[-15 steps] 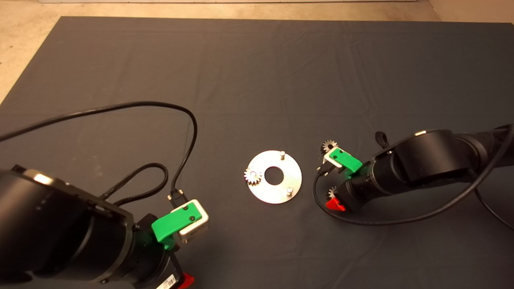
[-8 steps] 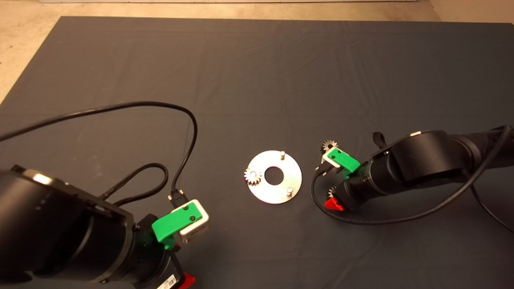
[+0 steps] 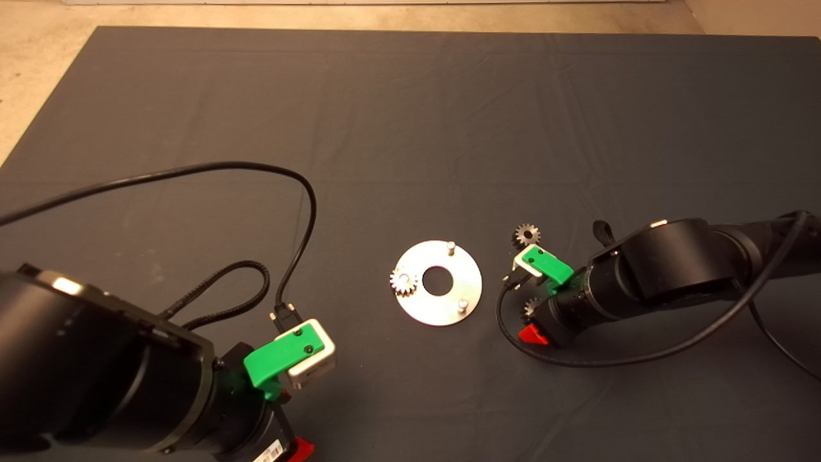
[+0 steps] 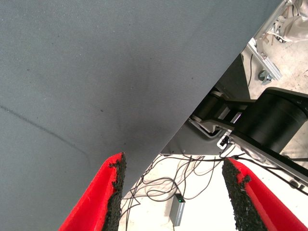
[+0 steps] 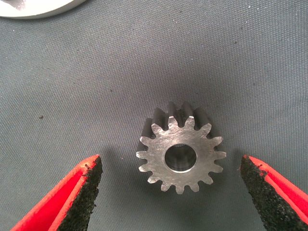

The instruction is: Install three planetary gears onto the carrier pins

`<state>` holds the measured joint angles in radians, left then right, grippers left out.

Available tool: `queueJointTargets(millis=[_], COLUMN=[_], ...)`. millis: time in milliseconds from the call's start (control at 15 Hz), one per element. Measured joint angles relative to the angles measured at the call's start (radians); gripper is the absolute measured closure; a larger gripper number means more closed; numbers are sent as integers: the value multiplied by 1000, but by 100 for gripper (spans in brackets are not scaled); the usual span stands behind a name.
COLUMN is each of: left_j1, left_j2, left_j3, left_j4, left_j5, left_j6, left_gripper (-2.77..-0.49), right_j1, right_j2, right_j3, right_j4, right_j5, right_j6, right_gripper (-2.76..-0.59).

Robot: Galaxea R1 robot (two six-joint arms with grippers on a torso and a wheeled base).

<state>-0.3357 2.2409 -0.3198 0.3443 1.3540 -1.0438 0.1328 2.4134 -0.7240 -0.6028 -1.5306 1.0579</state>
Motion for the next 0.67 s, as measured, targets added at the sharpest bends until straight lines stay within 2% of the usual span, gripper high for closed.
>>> queueJointTargets(millis=[67, 267, 467, 667], left_j1=[0, 0, 0, 0], left_j2=[0, 0, -3, -8], left_j3=[0, 0, 0, 0], left_j4=[0, 0, 0, 0], left_j5=[0, -2, -20, -21], left_j6=[0, 0, 0, 0], left_gripper=[-133, -133, -133, -133], right_j1=[0, 0, 0, 0], right_j2=[0, 0, 0, 0], right_j3=[0, 0, 0, 0], right_j4=[-1, -7, -7, -8], right_j5=[0, 0, 0, 0], right_j6=[-2, -2, -2, -3], right_gripper=[-198, -196, -183, -169])
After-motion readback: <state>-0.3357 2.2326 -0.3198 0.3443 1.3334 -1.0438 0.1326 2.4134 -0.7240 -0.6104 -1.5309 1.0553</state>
